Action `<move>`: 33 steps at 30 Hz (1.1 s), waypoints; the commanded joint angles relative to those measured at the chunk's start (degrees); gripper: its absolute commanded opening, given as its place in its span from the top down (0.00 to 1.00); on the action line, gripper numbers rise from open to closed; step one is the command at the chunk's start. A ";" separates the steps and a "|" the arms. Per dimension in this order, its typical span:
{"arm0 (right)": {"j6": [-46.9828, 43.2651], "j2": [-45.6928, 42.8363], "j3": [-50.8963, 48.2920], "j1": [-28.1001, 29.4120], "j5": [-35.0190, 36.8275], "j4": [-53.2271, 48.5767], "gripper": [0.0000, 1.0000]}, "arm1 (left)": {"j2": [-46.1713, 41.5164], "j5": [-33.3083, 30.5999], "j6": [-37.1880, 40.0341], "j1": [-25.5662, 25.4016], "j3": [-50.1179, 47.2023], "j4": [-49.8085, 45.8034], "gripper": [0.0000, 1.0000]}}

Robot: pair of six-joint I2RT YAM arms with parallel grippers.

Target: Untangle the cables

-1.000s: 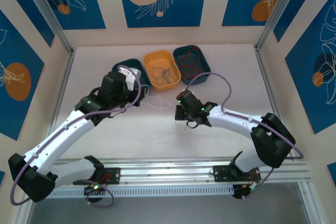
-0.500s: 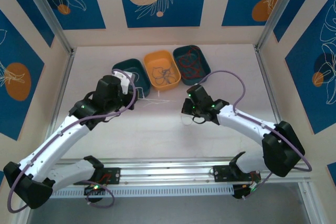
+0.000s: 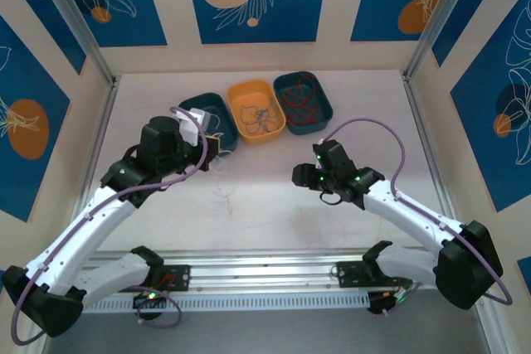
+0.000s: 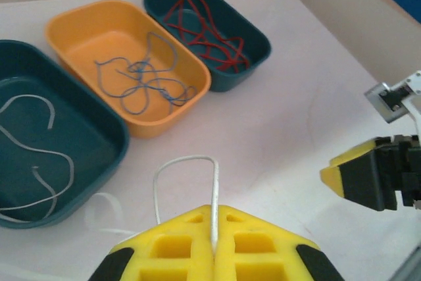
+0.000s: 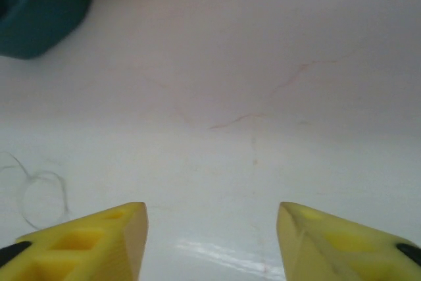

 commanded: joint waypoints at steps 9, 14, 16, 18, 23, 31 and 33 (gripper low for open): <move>2.19 2.20 9.69 -3.47 -18.12 5.19 0.39 | 1.23 14.30 2.76 0.29 0.75 6.49 1.00; 6.03 9.18 17.87 -4.33 -22.06 -2.10 0.36 | 3.45 15.37 1.73 0.25 0.82 7.53 1.00; 8.81 11.78 19.42 -4.01 -23.76 -3.26 0.36 | 3.79 15.54 1.04 0.32 0.35 8.74 1.00; 11.04 13.35 19.39 -3.31 -25.42 -2.21 0.36 | 3.97 15.69 0.66 0.32 -0.08 9.61 1.00; 13.64 16.51 18.74 -1.61 -26.92 0.34 0.36 | 4.32 15.87 0.47 0.31 -0.45 9.73 1.00; 18.10 22.13 19.49 -1.24 -30.09 4.66 0.33 | 3.63 15.35 0.62 0.31 -1.72 9.98 1.00; 18.57 23.90 20.55 -0.76 -30.81 4.73 0.33 | 3.63 15.19 0.63 0.28 -1.96 10.24 1.00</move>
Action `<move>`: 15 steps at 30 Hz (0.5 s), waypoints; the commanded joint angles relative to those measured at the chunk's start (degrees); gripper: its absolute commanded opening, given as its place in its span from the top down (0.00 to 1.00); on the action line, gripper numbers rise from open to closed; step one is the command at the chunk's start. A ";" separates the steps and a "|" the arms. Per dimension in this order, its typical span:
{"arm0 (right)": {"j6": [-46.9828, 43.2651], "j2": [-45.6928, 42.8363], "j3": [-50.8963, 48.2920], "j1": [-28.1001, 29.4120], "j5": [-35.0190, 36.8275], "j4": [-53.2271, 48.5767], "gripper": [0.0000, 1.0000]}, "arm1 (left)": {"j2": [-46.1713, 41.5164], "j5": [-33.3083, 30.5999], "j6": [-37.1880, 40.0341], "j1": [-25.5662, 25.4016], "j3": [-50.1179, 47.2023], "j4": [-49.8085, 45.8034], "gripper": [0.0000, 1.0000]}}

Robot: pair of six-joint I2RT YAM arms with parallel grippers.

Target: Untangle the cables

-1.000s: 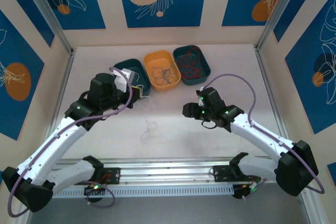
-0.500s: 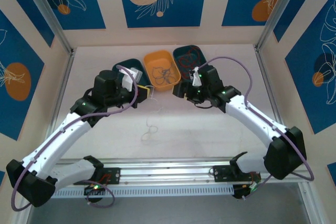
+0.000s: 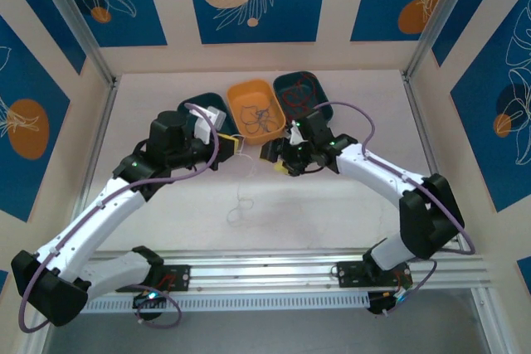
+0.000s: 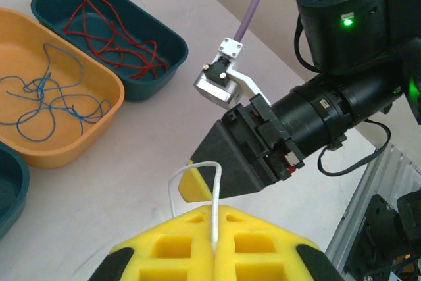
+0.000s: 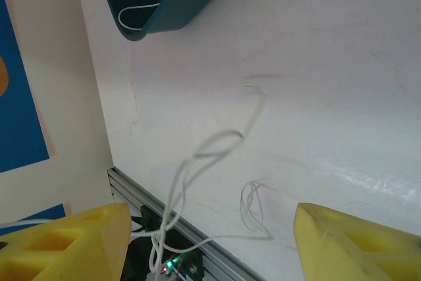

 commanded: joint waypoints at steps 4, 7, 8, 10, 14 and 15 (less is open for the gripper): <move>2.64 4.76 3.63 2.24 -4.34 1.04 0.34 | -0.14 1.39 -0.72 0.29 -0.98 2.34 1.00; 3.06 5.88 4.18 3.42 -4.25 0.90 0.34 | 0.03 1.66 -0.80 0.31 -0.97 2.62 1.00; 3.14 6.11 4.21 3.72 -4.17 0.89 0.34 | 0.11 1.68 -0.88 0.32 -0.96 2.66 1.00; 3.60 6.49 4.13 4.09 -4.12 1.03 0.35 | 0.13 1.75 -1.05 0.29 -1.05 2.96 1.00; 4.44 7.83 4.18 4.44 -4.94 2.15 0.38 | 0.20 1.99 -1.14 0.32 -1.22 3.19 1.00; 4.47 8.36 4.55 4.45 -5.30 2.44 0.39 | 0.15 2.01 -1.06 0.33 -1.30 3.23 1.00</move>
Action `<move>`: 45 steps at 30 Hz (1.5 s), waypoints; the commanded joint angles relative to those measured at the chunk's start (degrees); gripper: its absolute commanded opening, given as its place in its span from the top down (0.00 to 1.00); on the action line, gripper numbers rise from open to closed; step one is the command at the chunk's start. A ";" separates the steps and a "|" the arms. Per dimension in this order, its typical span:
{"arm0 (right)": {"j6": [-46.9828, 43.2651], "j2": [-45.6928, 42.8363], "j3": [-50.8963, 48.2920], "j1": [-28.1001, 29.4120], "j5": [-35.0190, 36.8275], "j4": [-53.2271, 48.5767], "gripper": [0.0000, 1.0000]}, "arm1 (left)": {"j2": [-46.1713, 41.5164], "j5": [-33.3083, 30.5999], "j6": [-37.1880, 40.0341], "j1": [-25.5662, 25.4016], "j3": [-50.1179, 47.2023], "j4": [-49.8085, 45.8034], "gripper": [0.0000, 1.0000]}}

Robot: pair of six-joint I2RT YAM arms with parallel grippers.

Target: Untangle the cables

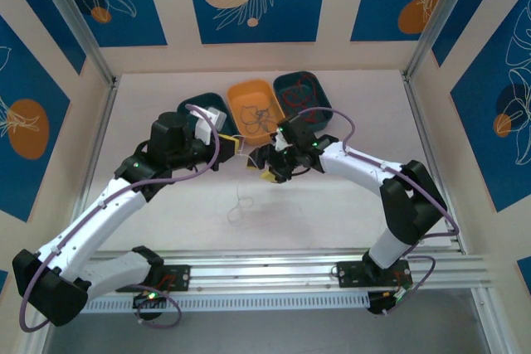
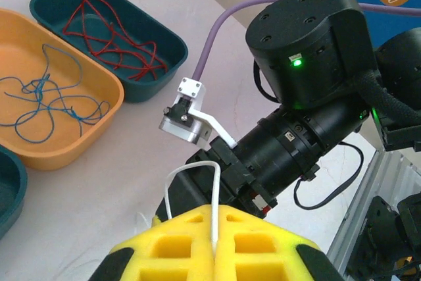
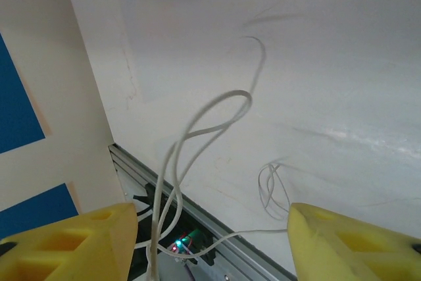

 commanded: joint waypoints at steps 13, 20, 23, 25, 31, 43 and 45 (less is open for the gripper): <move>0.50 6.69 4.57 -0.12 -4.18 2.39 0.51 | -0.76 2.78 -0.23 0.32 -1.00 0.91 1.00; -0.01 4.05 0.69 -2.59 -1.60 1.54 0.90 | -2.47 0.57 0.81 0.30 -0.59 -1.35 1.00; -0.96 1.22 -1.40 -4.34 0.83 -0.20 0.98 | -4.16 -2.82 2.05 0.29 -0.26 -3.70 1.00; -1.88 -0.72 -2.51 -5.64 3.03 -2.05 1.00 | -5.27 -5.78 2.94 0.32 0.21 -5.60 1.00; -4.12 -5.91 -6.39 -10.38 7.72 -6.70 1.00 | -8.64 -12.33 4.99 0.43 1.88 -10.17 1.00; -8.04 -12.66 -10.12 -17.94 13.37 -12.53 1.00 | -12.24 -19.09 6.72 0.67 4.43 -12.28 1.00; -9.07 -13.68 -10.20 -18.93 15.40 -14.20 1.00 | -12.84 -20.88 7.38 0.65 5.12 -13.29 1.00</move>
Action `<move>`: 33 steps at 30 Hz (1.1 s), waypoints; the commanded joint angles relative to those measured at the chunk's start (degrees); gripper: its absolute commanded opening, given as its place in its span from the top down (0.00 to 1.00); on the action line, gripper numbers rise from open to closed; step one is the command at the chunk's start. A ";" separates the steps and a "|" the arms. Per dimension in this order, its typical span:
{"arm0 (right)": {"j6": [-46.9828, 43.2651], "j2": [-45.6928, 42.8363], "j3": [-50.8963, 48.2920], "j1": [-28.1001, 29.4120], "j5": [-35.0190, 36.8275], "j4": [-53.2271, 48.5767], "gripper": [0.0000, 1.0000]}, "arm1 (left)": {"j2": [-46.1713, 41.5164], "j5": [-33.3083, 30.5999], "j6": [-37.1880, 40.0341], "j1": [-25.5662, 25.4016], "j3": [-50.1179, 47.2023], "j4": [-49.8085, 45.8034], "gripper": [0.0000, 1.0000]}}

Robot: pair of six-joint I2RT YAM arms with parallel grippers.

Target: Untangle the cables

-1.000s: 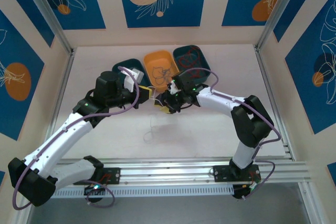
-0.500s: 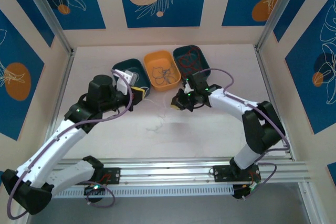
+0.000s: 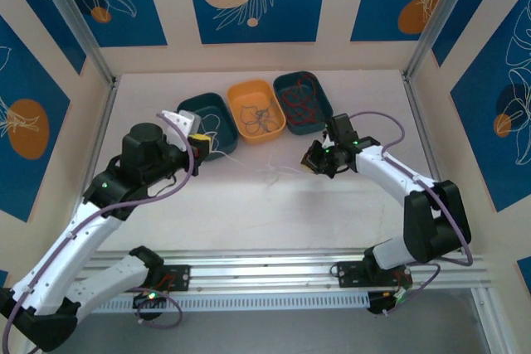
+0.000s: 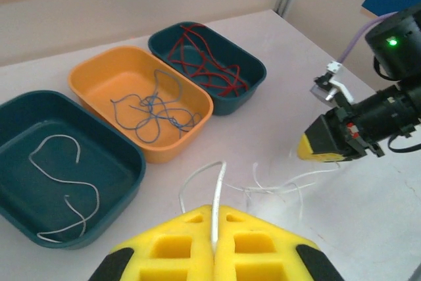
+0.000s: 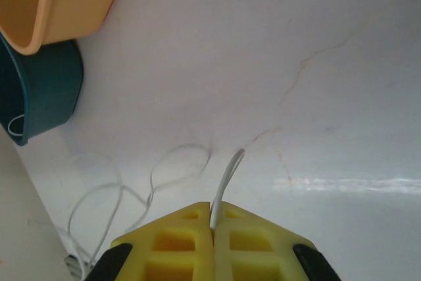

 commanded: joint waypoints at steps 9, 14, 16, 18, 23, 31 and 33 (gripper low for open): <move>-6.66 -7.63 -3.92 -9.59 6.43 -7.82 1.00 | -2.32 -15.40 4.59 1.60 6.95 -7.65 1.00; -8.64 -12.07 -6.24 -15.29 7.46 -9.51 1.00 | -2.43 -19.06 6.43 3.08 9.48 -8.83 1.00; -9.32 -13.38 -7.13 -17.66 7.38 -10.07 1.00 | -2.30 -20.27 6.89 3.89 10.13 -9.18 1.00; -10.05 -14.40 -7.92 -19.92 7.21 -10.54 1.00 | -2.11 -21.15 7.16 4.93 10.95 -9.56 1.00; -11.50 -16.43 -8.87 -23.81 6.54 -11.47 1.00 | -1.34 -20.29 7.54 7.47 12.51 -9.47 1.00; -12.91 -19.28 -7.39 -25.44 5.30 -13.46 1.00 | 1.97 -17.12 8.50 9.11 16.47 -7.13 1.00; -13.14 -19.83 -7.16 -25.44 4.58 -13.80 1.00 | 3.79 -16.79 9.28 9.59 19.03 -6.91 1.00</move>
